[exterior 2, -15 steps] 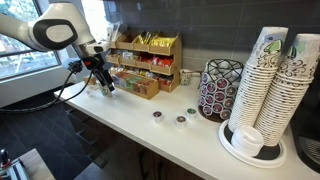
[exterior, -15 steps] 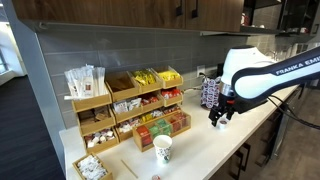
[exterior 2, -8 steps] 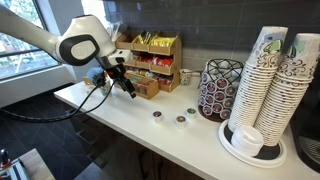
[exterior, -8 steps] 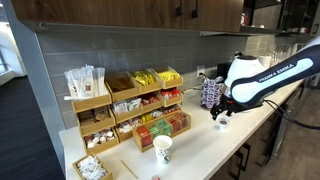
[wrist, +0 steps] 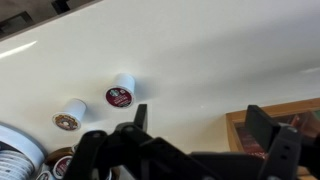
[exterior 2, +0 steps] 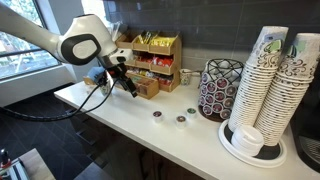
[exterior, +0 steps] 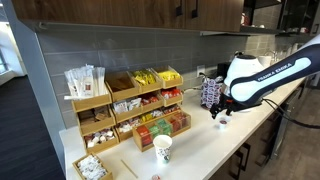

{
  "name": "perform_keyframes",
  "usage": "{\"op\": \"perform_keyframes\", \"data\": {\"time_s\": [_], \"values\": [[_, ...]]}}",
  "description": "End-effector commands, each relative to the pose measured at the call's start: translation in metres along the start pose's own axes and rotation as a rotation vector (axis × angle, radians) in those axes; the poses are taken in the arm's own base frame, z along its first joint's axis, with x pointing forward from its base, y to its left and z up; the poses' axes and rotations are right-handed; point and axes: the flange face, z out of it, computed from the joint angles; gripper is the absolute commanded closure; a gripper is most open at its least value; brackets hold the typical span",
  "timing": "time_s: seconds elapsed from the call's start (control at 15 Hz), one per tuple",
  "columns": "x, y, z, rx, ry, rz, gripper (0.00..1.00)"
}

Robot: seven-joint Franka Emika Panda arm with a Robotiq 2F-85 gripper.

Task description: Stack the three coffee pods on the counter together

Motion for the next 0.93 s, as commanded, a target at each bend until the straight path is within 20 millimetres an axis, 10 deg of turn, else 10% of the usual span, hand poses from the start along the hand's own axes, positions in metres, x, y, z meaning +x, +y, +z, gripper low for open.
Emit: {"op": "perform_keyframes", "data": {"time_s": [0.0, 0.87], "values": [[0.009, 0.015, 0.019, -0.028, -0.051, -0.024, 0.0], [0.048, 0.085, 0.1, 0.028, -0.21, -0.229, 0.0]]}}
